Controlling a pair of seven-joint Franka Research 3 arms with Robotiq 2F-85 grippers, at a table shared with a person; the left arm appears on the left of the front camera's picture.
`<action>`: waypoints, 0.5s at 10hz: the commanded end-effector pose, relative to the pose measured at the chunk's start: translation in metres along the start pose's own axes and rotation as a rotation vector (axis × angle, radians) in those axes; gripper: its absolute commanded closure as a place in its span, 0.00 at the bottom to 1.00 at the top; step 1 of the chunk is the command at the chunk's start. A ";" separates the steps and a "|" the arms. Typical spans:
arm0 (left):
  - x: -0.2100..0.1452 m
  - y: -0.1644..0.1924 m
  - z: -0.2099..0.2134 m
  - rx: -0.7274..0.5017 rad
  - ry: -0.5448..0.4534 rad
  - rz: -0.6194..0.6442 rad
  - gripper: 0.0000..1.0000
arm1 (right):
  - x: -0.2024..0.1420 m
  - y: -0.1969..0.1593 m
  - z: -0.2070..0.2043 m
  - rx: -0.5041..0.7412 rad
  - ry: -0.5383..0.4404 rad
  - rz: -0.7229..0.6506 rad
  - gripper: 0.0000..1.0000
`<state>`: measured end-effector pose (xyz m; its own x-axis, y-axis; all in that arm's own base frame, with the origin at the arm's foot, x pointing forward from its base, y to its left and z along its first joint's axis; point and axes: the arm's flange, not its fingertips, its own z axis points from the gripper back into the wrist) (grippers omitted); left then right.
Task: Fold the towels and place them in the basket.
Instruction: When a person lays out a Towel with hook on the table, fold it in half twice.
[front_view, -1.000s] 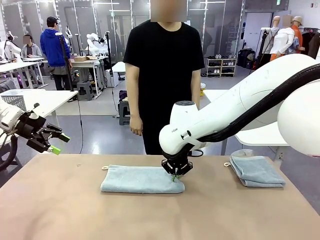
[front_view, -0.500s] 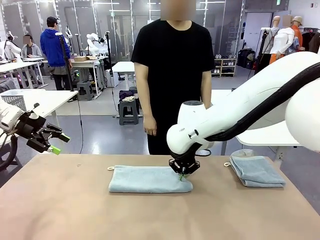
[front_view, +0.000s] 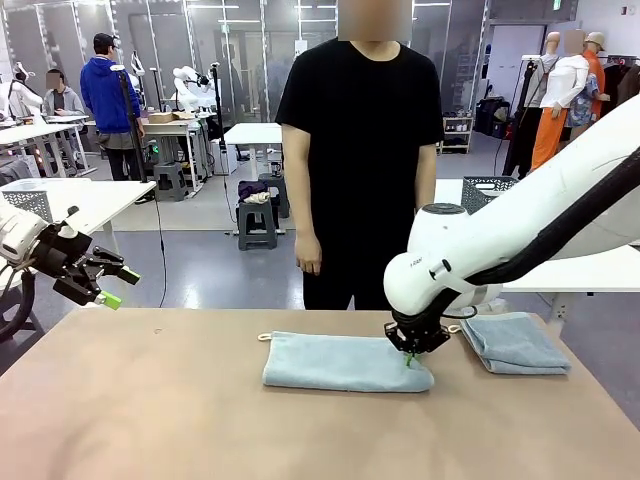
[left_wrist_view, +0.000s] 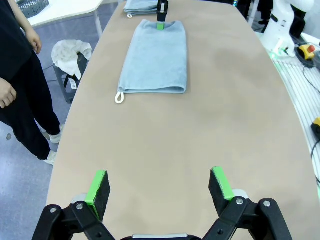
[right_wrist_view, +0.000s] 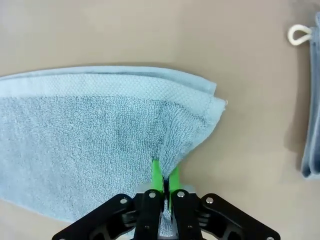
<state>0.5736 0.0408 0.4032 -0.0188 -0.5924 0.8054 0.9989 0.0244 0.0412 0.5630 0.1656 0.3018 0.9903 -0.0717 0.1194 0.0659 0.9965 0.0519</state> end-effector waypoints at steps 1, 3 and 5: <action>0.003 -0.001 0.002 0.002 0.000 -0.005 0.00 | -0.005 -0.004 0.008 -0.002 -0.045 0.007 1.00; 0.003 -0.001 0.002 0.002 0.000 -0.005 0.00 | -0.001 -0.008 0.017 -0.016 -0.062 0.001 1.00; 0.003 -0.001 0.002 0.002 0.000 -0.005 0.00 | -0.001 -0.005 0.023 -0.015 -0.048 0.006 1.00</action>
<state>0.5736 0.0408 0.4032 -0.0188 -0.5924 0.8054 0.9988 0.0244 0.0413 0.5624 0.1611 0.3216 0.9843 -0.0742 0.1605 0.0656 0.9962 0.0581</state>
